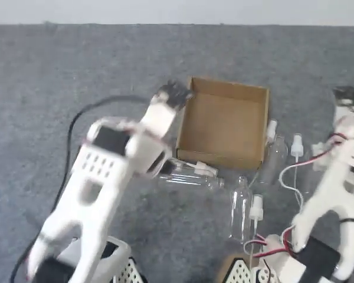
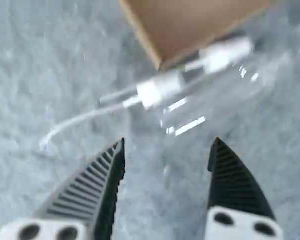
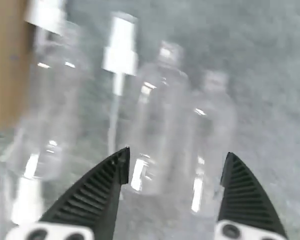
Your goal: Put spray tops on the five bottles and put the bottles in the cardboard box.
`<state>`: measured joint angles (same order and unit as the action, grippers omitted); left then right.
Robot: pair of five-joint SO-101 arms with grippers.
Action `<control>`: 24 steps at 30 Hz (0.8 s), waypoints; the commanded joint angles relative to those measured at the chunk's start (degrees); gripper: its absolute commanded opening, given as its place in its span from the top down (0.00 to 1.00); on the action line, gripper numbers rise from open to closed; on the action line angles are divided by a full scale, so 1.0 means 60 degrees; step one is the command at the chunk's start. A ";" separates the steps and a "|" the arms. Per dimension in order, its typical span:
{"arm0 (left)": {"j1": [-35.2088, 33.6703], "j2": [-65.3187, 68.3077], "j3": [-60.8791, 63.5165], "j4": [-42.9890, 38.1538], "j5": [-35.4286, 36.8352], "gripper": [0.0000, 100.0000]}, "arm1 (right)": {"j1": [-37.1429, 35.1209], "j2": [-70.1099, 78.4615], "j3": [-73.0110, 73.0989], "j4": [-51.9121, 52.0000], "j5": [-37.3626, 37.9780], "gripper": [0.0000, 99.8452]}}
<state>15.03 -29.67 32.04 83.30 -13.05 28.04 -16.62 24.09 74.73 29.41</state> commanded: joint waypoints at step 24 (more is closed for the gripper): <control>-0.1729 -0.4659 0.5223 -0.2066 -0.0088 0.75 | -0.2469 0.3890 -0.3136 -0.0960 -0.2154 0.76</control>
<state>6.59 -55.69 62.02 74.42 -13.49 14.51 3.52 14.33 69.45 17.63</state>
